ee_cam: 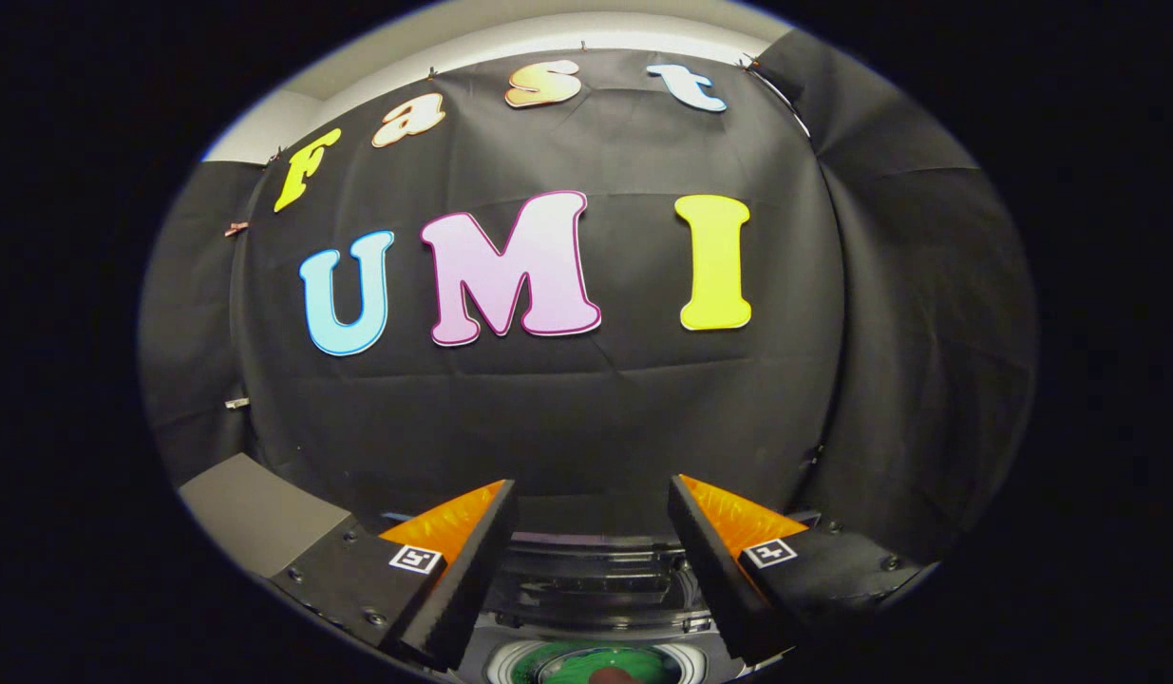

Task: Put the clothes into the washing machine and then close the washing machine lid.

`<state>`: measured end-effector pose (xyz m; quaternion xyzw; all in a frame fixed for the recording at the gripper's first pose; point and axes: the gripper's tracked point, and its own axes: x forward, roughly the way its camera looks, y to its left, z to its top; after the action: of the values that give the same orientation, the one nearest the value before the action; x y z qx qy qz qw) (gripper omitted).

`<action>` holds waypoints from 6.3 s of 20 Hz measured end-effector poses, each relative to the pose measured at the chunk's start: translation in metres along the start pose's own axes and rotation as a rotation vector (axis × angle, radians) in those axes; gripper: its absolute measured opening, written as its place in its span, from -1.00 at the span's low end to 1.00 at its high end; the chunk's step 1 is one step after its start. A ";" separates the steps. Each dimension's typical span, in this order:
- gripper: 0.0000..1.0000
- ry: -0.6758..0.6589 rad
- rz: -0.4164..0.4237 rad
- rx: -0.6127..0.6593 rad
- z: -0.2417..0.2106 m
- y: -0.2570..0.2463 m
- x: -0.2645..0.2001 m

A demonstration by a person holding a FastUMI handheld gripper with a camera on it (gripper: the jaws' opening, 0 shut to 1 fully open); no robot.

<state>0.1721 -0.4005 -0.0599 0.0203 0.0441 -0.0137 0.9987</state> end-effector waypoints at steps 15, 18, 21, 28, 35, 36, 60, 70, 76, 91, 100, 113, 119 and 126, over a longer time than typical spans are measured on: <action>1.00 0.183 -0.006 -0.024 -0.055 0.005 0.052; 0.99 0.185 0.000 -0.027 -0.056 0.006 0.049; 1.00 0.173 0.011 -0.034 -0.055 0.007 0.044; 1.00 0.164 0.046 -0.040 -0.058 0.007 0.026; 1.00 0.177 0.068 -0.030 -0.060 0.009 0.016; 1.00 0.178 0.073 -0.031 -0.060 0.010 0.012; 1.00 0.214 0.091 -0.042 -0.074 0.013 -0.044; 0.98 0.287 0.075 -0.019 -0.094 0.014 -0.077; 0.96 0.415 0.064 0.021 -0.126 0.022 -0.095; 0.97 0.060 0.008 0.029 0.012 0.053 -0.078; 0.97 -0.236 -0.014 0.059 0.117 0.101 -0.123; 0.97 -0.218 -0.078 0.034 0.113 0.119 -0.155; 0.97 -0.235 -0.058 0.015 0.116 0.141 -0.165; 0.97 -0.264 -0.057 -0.003 0.126 0.152 -0.170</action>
<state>0.0178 -0.2497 0.0863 0.0155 -0.0874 -0.0447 0.9951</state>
